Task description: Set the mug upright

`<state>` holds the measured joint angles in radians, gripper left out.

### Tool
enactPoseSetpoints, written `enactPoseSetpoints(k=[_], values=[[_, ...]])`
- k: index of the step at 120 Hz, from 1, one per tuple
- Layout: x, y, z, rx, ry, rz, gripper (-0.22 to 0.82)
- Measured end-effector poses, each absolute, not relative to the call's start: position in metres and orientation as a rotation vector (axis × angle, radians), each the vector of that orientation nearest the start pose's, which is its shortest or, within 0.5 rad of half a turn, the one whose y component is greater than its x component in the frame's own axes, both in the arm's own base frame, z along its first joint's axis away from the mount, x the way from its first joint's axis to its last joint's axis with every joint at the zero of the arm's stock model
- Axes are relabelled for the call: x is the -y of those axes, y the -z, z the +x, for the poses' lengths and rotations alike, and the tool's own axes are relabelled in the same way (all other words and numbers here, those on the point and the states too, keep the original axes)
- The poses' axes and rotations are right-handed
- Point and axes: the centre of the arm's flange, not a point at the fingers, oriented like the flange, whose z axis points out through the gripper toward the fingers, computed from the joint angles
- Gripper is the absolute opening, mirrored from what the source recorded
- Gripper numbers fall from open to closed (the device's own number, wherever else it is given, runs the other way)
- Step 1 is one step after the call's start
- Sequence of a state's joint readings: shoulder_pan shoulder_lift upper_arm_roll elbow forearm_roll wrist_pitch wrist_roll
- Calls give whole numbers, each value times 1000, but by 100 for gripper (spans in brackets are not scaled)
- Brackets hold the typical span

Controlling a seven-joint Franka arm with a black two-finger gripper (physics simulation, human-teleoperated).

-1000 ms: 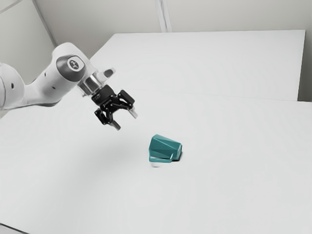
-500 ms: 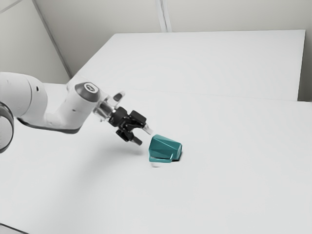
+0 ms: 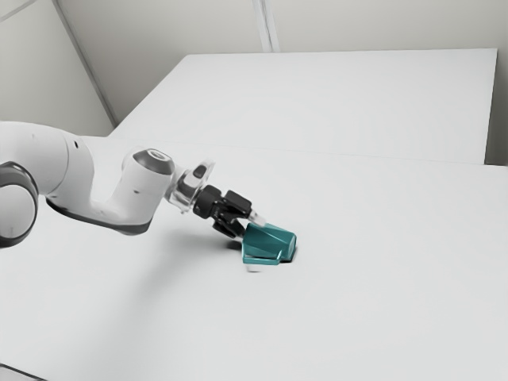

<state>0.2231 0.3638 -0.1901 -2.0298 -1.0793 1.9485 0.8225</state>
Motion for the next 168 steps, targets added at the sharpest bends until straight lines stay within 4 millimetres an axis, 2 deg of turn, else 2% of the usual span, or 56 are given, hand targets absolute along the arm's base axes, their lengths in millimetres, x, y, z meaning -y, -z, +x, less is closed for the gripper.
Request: enactPoseSetpoints(k=[26,37,49,76,96,114,121,146,168], values=[[42,-271,572,191,-55,2070,5],[42,-269,571,215,-65,2060,-5],[43,-271,572,248,-83,2053,-11],[50,-283,574,331,-123,2053,-15],[51,-317,575,465,-182,2141,-17],[53,-361,572,704,-183,2353,-17],[54,-373,571,793,-158,2448,-17],[51,-393,570,982,-91,2747,-17],[56,-384,553,941,-59,2886,-17]])
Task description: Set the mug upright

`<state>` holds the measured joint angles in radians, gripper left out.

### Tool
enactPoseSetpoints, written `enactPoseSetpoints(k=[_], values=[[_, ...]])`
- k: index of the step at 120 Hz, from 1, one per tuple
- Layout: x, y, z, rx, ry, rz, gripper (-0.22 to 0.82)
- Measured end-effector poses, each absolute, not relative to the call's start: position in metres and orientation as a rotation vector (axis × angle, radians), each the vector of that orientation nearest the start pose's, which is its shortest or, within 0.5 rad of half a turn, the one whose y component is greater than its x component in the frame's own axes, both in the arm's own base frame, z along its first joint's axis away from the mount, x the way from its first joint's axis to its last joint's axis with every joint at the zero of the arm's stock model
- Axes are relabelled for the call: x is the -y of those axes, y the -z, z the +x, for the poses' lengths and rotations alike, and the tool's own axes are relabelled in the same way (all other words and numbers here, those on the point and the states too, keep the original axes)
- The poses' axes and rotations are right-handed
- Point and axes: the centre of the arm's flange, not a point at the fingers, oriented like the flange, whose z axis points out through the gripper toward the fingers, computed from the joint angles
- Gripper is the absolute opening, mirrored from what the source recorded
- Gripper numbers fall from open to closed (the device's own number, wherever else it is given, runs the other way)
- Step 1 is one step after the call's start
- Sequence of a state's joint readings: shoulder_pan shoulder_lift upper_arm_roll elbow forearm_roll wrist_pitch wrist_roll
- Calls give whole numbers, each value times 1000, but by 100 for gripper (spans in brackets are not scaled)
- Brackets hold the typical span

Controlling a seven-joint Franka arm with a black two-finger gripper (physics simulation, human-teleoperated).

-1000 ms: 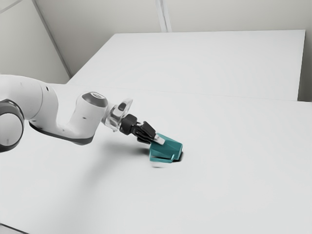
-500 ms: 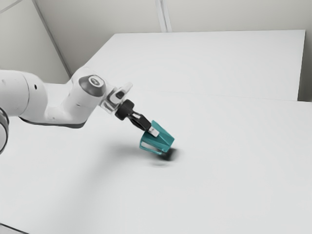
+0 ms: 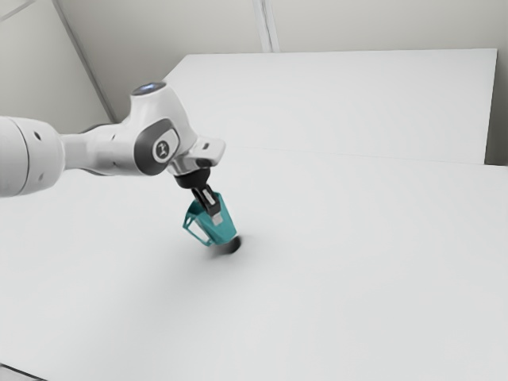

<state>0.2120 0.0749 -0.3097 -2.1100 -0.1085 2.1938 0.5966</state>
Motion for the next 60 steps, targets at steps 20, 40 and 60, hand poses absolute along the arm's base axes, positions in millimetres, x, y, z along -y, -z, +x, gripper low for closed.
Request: enactPoseSetpoints(k=[20,40,60], values=[[63,-378,544,-895,65,-3082,-18],[70,-379,529,-800,69,-3085,-18],[80,-369,520,-739,36,-3096,-18]])
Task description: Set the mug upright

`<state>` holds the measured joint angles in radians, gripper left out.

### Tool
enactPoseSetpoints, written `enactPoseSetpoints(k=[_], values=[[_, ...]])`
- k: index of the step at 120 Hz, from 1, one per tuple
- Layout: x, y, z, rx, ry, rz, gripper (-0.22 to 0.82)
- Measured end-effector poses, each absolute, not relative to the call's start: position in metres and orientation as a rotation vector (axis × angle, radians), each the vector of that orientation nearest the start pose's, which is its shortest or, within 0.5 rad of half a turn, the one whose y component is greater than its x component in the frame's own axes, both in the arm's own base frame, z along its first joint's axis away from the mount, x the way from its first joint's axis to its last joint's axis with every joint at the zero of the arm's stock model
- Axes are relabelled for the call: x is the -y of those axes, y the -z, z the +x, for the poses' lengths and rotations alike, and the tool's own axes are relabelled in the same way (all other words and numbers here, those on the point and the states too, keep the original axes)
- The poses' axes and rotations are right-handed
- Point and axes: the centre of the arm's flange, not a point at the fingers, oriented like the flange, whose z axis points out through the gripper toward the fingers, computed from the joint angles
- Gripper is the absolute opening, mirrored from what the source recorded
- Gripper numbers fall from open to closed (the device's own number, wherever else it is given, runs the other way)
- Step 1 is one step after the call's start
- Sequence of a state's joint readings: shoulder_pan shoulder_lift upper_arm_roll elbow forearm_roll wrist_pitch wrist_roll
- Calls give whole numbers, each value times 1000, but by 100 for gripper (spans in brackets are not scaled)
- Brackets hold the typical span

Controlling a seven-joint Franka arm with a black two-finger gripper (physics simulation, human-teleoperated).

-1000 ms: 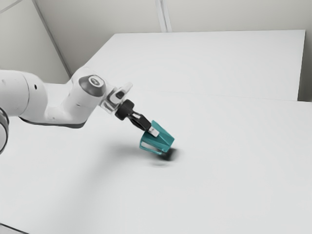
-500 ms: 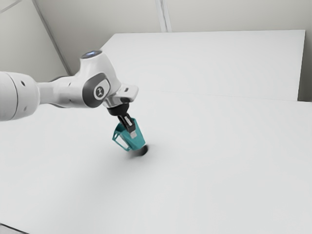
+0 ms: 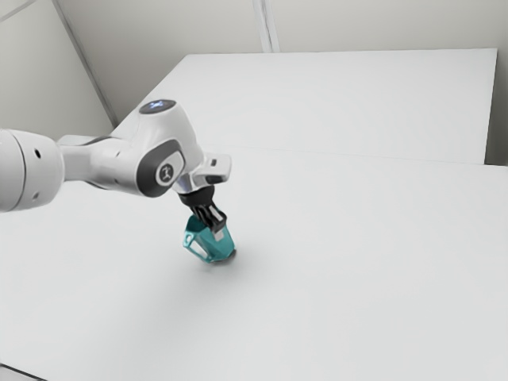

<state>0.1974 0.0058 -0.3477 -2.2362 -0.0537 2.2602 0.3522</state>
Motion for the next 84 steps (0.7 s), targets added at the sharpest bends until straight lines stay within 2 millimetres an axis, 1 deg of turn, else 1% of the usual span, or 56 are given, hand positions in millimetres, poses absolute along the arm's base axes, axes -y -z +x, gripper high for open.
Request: enactPoseSetpoints(k=[22,30,39,53,63,73,84], values=[[89,-355,519,-728,-9,-3073,-18],[87,-353,520,-706,-14,-3073,-18],[80,-353,521,-667,-14,-3078,-16],[70,-353,522,-611,-16,-3094,9],[68,-353,523,-592,-16,-3099,26],[71,-354,522,-592,-13,-3099,37],[78,-357,521,-603,-5,-3095,45]])
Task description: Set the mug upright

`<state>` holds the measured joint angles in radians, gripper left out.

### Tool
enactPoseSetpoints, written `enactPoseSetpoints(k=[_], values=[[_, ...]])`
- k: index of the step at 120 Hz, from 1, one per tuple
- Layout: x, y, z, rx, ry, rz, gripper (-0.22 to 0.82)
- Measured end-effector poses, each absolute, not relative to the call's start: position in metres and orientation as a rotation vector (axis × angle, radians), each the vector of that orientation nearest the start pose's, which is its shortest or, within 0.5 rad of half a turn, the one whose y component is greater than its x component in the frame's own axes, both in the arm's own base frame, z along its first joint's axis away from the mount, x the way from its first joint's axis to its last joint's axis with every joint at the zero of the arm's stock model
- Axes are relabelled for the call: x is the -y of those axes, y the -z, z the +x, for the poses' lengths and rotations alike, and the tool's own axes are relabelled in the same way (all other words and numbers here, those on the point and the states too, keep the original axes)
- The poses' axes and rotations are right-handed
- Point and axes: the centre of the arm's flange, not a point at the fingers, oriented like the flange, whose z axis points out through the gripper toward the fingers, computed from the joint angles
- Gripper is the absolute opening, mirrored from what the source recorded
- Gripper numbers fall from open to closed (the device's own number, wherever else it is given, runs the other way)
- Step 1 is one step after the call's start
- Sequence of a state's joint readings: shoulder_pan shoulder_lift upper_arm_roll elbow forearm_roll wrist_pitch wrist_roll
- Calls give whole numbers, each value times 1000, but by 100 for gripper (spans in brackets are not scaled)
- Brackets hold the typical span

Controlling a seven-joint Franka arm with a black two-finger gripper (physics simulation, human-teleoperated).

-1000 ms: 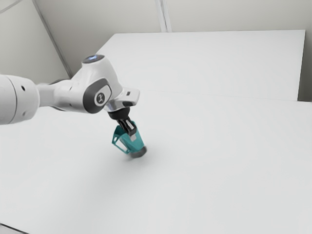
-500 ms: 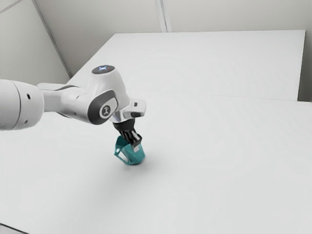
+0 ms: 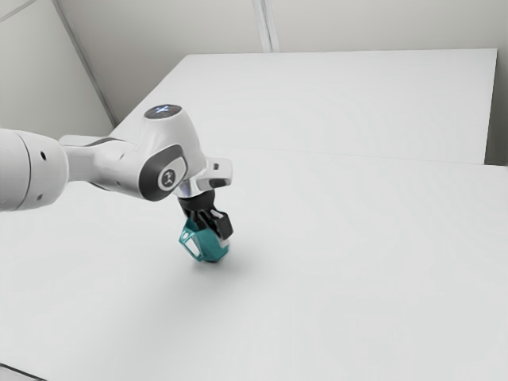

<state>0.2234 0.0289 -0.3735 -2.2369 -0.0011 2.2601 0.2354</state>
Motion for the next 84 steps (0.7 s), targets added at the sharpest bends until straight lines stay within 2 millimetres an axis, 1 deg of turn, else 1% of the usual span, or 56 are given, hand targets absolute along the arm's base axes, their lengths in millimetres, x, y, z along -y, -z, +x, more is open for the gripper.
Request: enactPoseSetpoints(k=[8,22,36,47,52,58,69,77,84], values=[[85,-364,521,-614,13,-3089,49],[95,-388,523,-639,71,-3064,54],[107,-425,531,-659,144,-3043,57],[115,-457,541,-658,207,-3046,58],[116,-478,551,-642,242,-3055,58],[117,-509,561,-613,284,-3064,59],[114,-564,574,-568,329,-3073,59],[111,-596,577,-538,325,-3083,60],[107,-618,577,-507,305,-3093,60]])
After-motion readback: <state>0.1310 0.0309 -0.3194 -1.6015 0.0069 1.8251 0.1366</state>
